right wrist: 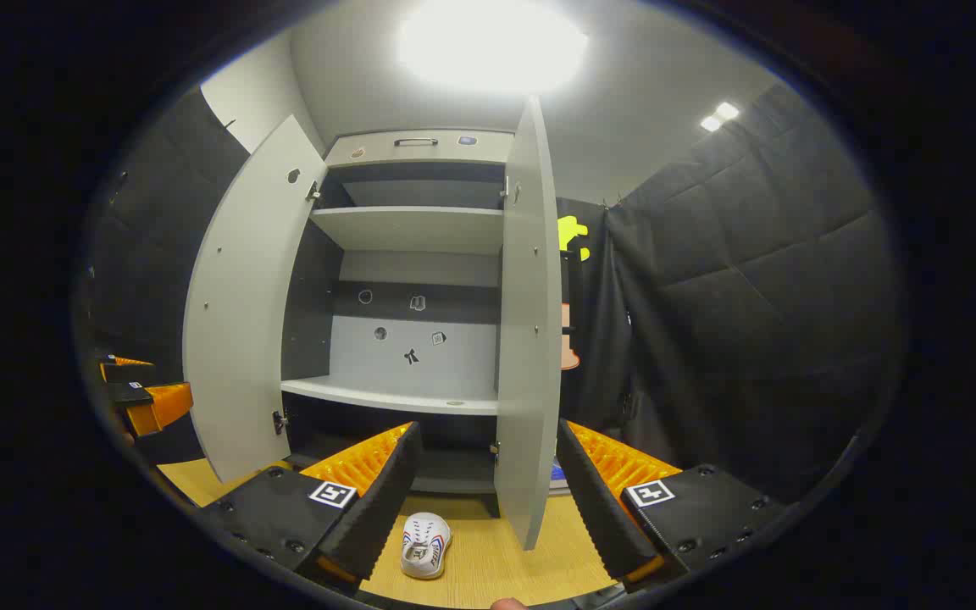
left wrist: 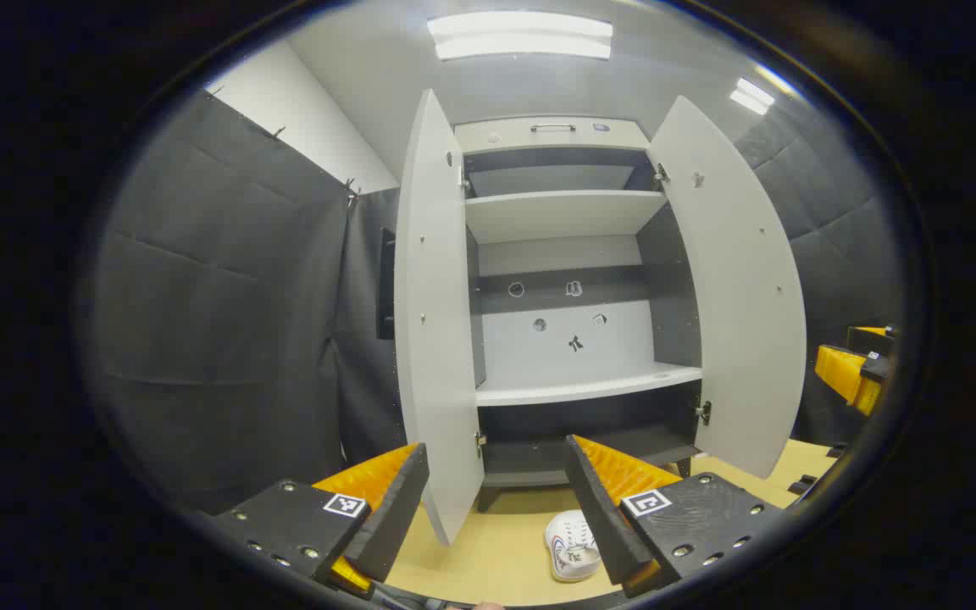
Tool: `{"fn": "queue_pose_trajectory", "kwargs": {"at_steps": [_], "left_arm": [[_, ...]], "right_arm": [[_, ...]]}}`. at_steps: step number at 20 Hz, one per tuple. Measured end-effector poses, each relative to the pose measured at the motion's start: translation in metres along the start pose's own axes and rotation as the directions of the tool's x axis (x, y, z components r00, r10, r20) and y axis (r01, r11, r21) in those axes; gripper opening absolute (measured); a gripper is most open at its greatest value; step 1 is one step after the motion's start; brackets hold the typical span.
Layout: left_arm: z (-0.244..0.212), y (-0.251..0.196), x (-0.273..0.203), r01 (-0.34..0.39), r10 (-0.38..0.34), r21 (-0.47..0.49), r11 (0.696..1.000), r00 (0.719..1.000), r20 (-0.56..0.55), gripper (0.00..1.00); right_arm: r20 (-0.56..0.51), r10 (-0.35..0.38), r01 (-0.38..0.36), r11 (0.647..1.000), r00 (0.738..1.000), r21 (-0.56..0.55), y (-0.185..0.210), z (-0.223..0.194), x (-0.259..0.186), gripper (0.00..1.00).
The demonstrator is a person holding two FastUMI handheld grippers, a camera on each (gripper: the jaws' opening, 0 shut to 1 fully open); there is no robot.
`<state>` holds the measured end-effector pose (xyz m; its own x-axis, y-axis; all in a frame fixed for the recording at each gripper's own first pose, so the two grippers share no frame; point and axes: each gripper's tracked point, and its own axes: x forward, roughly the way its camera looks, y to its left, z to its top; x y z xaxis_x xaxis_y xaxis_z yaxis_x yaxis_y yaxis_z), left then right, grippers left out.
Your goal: Grab one shoe with the right hand and put it into the shoe cabinet, grab the other shoe with the left hand and put it into the shoe cabinet; then close the right door with the right hand and the left door with the left hand.
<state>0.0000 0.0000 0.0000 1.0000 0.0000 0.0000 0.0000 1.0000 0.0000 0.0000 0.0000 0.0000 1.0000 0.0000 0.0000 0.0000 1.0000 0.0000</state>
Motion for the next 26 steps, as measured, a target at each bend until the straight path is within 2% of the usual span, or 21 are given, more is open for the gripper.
{"fn": "queue_pose_trajectory", "kwargs": {"at_steps": [2,3,4,20,22,23,24,25,26], "left_arm": [[0.001,0.003,-0.001,-0.004,0.004,0.002,1.000,1.000,0.002,0.93],[0.000,0.003,-0.002,-0.006,0.006,0.002,1.000,1.000,0.002,0.99],[0.000,0.004,-0.002,-0.008,0.008,0.003,1.000,1.000,0.001,0.99],[0.001,0.010,-0.008,-0.006,0.006,0.001,1.000,1.000,-0.002,0.99],[0.000,0.014,-0.008,-0.011,0.011,0.004,1.000,1.000,0.001,0.99],[0.002,0.016,-0.007,-0.015,0.015,0.006,1.000,1.000,0.004,0.93],[0.002,0.017,-0.007,-0.019,0.019,0.007,1.000,1.000,0.008,0.99],[0.002,0.020,-0.006,-0.022,0.022,0.009,1.000,1.000,0.009,0.99],[0.002,0.022,-0.007,-0.027,0.027,0.010,1.000,1.000,0.012,0.93]], "right_arm": [[0.001,0.001,-0.001,1.000,1.000,0.009,0.001,0.000,-0.001,0.99],[0.001,0.000,0.000,1.000,1.000,0.013,0.001,0.000,-0.001,0.99],[0.001,-0.001,0.001,1.000,1.000,0.014,0.000,0.000,-0.002,1.00],[-0.009,0.012,-0.012,1.000,1.000,0.013,0.013,-0.001,-0.004,0.99],[-0.013,0.018,-0.018,1.000,1.000,0.008,0.016,-0.002,0.001,1.00],[-0.016,0.022,-0.022,1.000,1.000,0.007,0.018,-0.003,0.004,1.00],[-0.019,0.027,-0.027,1.000,0.999,0.004,0.021,-0.004,0.009,1.00],[-0.024,0.034,-0.034,0.999,0.999,0.005,0.024,-0.006,0.013,1.00],[-0.030,0.042,-0.042,0.999,0.999,0.007,0.027,-0.008,0.017,1.00]]}}
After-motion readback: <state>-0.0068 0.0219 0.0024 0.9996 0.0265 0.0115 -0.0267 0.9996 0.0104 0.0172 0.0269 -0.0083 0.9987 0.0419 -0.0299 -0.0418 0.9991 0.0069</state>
